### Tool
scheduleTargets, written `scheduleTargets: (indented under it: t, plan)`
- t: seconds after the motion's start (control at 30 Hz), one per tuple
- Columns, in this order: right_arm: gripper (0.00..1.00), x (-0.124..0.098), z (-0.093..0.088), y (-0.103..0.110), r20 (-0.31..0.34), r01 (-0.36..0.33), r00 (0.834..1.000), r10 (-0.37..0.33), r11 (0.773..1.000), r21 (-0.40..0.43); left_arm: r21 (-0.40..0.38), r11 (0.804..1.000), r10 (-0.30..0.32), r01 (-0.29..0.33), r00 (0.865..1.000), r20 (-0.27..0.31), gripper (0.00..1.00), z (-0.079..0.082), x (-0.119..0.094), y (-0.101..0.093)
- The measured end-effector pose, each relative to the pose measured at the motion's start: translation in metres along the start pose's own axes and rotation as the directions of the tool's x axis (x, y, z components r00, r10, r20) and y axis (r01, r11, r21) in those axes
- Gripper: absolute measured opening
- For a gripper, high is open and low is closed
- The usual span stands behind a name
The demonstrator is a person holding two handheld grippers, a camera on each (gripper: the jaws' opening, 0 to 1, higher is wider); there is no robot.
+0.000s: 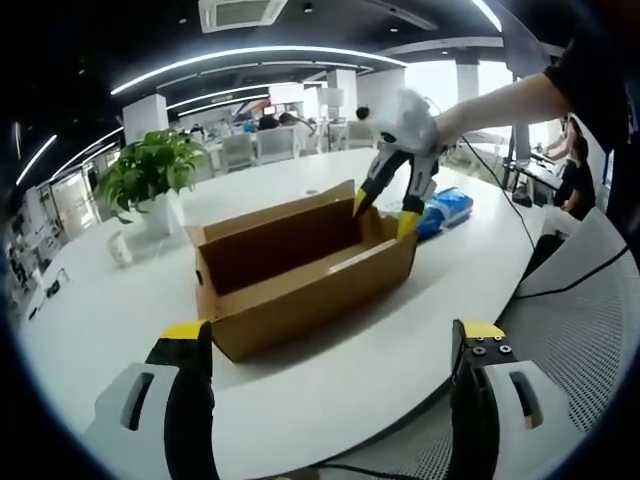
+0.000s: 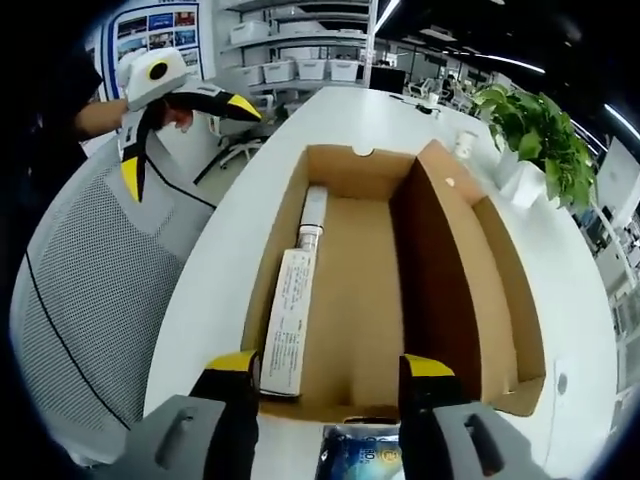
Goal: Operate the shoe box by opening the lid, removing the specified soft item, and placing it in the target area until the item is outside and the box remains undamaged.
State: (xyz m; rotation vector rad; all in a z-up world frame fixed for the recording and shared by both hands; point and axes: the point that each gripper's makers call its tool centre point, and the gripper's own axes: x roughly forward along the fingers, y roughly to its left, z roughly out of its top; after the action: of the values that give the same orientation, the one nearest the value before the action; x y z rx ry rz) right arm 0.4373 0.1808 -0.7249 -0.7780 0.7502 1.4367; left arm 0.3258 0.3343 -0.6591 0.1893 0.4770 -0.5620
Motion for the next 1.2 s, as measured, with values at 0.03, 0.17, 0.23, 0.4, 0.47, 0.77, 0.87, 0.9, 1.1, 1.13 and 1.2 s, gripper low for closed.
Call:
scheduleTargets:
  t: [0.03,0.17,0.23,0.4,0.47,0.77,0.87,0.9,1.1,1.13,1.2]
  plan:
    - [0.52,0.001,-0.001,0.0,-0.005,-0.002,1.0,0.002,1.0,-0.001,-0.001,1.0,0.001,-0.001,1.0,0.0,0.99,0.0,0.0,0.0]
    - [0.52,0.005,-0.005,0.0,-0.03,-0.008,1.0,0.007,1.0,-0.012,-0.004,1.0,0.007,-0.007,1.0,0.003,0.99,0.001,-0.001,0.002]
    - [0.52,0.004,-0.004,0.0,-0.023,-0.012,1.0,0.012,1.0,-0.005,-0.007,1.0,0.009,-0.009,1.0,0.004,0.99,0.001,-0.001,0.002]
    - [0.52,0.002,-0.005,-0.007,-0.031,0.008,0.999,-0.008,1.0,-0.011,-0.007,1.0,0.009,-0.009,1.0,0.004,0.99,0.001,0.0,0.002]
    - [0.52,0.001,-0.006,-0.009,-0.034,0.016,0.999,-0.016,1.0,-0.011,-0.006,1.0,0.008,-0.008,1.0,0.003,0.99,0.001,0.0,0.002]
    - [0.51,0.0,0.0,-0.008,-0.016,0.015,1.0,-0.015,1.0,-0.006,-0.008,1.0,0.007,-0.007,1.0,0.005,0.99,0.001,0.0,0.002]
    - [0.51,0.003,0.004,-0.004,-0.006,-0.003,1.0,0.003,1.0,-0.002,-0.007,1.0,0.008,-0.008,1.0,0.005,0.99,0.001,0.0,0.002]
    - [0.51,0.004,0.005,-0.003,-0.003,-0.011,1.0,0.011,1.0,0.003,-0.007,1.0,0.009,-0.009,1.0,0.005,0.99,0.001,0.0,0.002]
    - [0.5,0.013,0.002,0.002,-0.024,-0.023,0.999,0.023,1.0,-0.009,-0.009,1.0,0.013,-0.013,1.0,0.007,0.98,0.002,0.0,0.003]
    - [0.49,0.014,0.003,0.001,-0.025,-0.021,0.999,0.021,1.0,-0.01,-0.01,1.0,0.013,-0.013,1.0,0.007,0.98,0.002,0.0,0.003]
    - [0.48,0.016,0.005,0.0,-0.019,-0.017,1.0,0.017,1.0,-0.007,-0.01,1.0,0.012,-0.012,1.0,0.007,0.98,0.002,0.0,0.003]
